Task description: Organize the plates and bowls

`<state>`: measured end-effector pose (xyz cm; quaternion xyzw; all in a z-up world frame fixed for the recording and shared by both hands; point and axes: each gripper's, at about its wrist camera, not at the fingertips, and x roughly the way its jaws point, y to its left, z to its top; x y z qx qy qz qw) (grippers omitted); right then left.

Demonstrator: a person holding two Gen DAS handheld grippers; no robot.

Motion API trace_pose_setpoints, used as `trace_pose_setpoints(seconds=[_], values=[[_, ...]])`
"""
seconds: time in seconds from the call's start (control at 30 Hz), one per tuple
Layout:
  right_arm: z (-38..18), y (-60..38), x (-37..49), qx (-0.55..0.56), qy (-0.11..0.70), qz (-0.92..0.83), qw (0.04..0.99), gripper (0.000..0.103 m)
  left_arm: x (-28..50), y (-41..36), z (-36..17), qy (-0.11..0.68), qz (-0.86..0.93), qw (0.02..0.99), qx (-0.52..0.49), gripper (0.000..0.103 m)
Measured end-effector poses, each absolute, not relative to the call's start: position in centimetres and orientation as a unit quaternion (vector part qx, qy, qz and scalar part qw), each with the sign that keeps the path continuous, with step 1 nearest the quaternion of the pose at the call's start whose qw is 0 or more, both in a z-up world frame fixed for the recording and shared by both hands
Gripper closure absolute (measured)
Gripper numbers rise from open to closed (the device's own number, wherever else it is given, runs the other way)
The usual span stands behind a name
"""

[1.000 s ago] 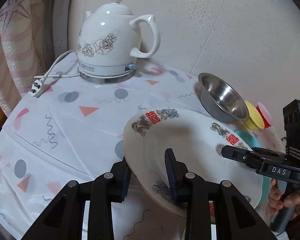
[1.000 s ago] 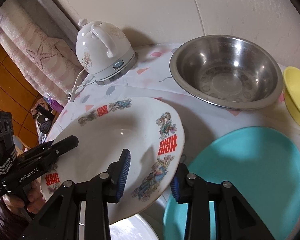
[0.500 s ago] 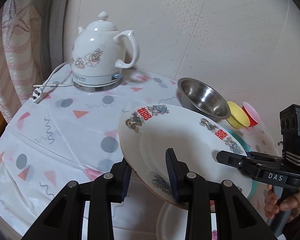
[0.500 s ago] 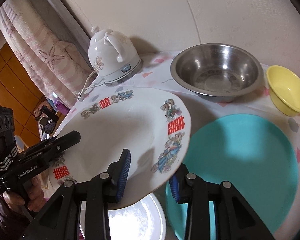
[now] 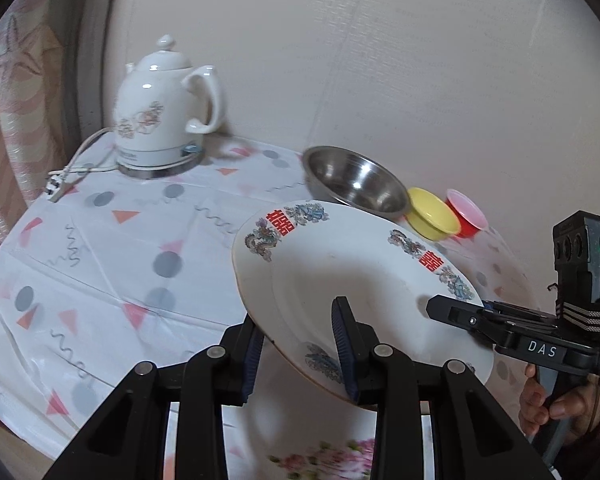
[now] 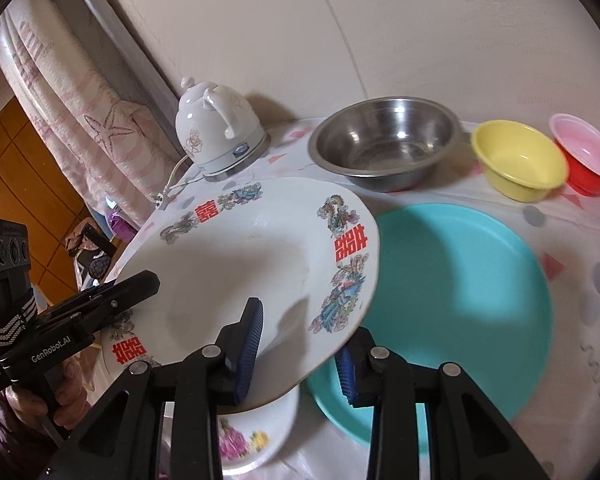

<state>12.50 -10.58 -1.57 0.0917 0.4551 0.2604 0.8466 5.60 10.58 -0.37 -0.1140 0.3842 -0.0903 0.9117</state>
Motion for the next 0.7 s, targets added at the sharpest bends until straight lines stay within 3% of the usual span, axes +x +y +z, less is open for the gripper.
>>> trace_pose_setpoints(seconds=[0.7], values=[[-3.3,-20.0,12.4,0.134,0.457,0.142,0.868,0.069,10.5,0.3,-2.6,0.44,-0.157,0.88,-0.086,0.068]])
